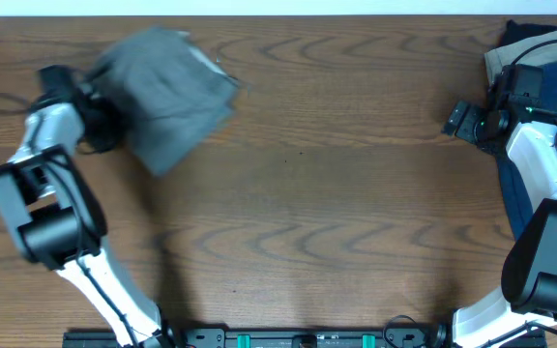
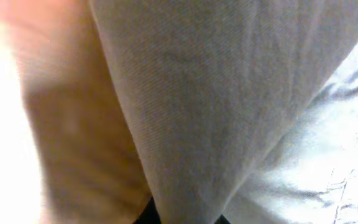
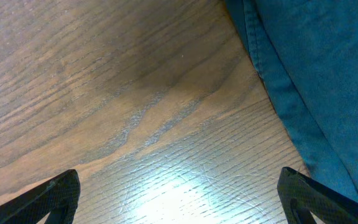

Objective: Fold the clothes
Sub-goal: 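Carry the folded trousers to the table's back-left corner with left gripper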

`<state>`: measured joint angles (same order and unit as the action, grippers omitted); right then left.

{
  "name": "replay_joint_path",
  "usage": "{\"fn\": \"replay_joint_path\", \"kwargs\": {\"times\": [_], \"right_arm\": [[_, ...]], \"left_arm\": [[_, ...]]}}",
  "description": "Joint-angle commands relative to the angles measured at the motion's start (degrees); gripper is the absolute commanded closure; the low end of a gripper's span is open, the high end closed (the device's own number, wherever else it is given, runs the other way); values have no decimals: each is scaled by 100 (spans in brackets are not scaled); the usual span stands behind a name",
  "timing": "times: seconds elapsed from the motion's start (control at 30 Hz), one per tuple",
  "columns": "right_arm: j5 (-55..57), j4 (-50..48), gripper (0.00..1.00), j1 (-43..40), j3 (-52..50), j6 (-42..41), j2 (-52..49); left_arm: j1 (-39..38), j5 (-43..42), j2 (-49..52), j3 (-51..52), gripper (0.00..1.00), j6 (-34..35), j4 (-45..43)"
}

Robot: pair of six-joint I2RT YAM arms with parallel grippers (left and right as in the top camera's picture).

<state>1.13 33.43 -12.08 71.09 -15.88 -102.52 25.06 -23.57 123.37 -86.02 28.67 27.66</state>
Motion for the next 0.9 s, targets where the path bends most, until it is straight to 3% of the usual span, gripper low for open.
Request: {"fn": "replay_joint_path", "kwargs": {"times": [0.0, 0.13, 0.33, 0.5, 0.57, 0.87], "right_arm": [[55, 4, 1, -28, 55, 50, -48], [52, 4, 1, -28, 55, 52, -48], [52, 4, 1, -28, 55, 52, -48], [55, 4, 1, -28, 55, 52, -48], [52, 4, 1, -28, 55, 50, -46], [52, 4, 1, -28, 55, 52, -46]], "left_arm": [[538, 221, 79, 0, 94, 601, 9], [907, 157, 79, 0, 94, 660, 7], [839, 155, 79, 0, 94, 667, 7], [533, 157, 83, 0, 94, 1611, 0], [378, 160, 83, 0, 94, 1969, -149], [-118, 376, 116, 0, 94, 2341, -1471]]}}
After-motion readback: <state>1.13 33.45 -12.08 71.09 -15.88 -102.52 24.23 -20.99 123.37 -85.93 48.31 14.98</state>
